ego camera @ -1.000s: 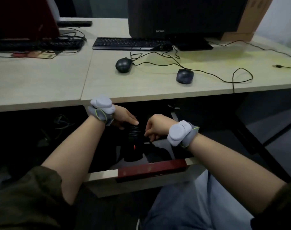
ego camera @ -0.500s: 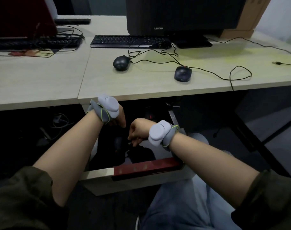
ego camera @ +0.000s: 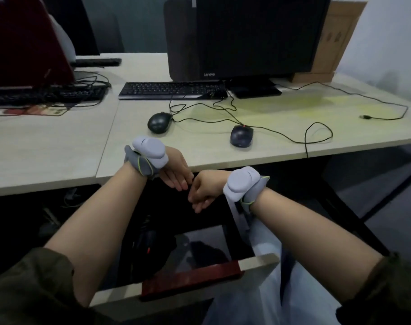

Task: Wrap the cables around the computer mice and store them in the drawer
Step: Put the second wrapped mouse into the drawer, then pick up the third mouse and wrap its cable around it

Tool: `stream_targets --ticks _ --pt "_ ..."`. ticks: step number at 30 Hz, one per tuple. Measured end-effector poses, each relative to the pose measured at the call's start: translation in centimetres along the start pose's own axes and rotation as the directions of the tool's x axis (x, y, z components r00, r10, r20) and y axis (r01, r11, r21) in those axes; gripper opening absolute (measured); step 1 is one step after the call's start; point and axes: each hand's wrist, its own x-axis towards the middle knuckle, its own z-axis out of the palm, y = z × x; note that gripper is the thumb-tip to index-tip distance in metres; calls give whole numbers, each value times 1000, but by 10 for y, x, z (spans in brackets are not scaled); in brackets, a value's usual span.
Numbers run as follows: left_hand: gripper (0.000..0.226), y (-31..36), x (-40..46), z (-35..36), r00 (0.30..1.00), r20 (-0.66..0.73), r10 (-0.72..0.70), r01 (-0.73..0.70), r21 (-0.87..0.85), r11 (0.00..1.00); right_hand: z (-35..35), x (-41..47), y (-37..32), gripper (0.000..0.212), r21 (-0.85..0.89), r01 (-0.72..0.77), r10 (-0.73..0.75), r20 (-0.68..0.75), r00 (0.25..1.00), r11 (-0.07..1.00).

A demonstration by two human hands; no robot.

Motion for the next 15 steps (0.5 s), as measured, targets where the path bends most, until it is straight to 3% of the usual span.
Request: stream_targets --ticks 2,7,11,15 --pt "18 14 -2 -6 999 -36 24 -25 -35 999 -20 -6 4 14 36 -12 15 -92 996 999" --pt "20 65 19 -33 965 -229 127 -156 -113 981 -96 -34 18 20 84 -79 94 -190 977 993" --pt "33 103 58 -34 931 -328 161 -183 -39 982 -138 -55 42 25 147 -147 189 -341 921 978" --pt "51 131 95 -24 902 -398 167 -109 163 981 -159 -56 66 33 268 -213 317 -448 836 940"
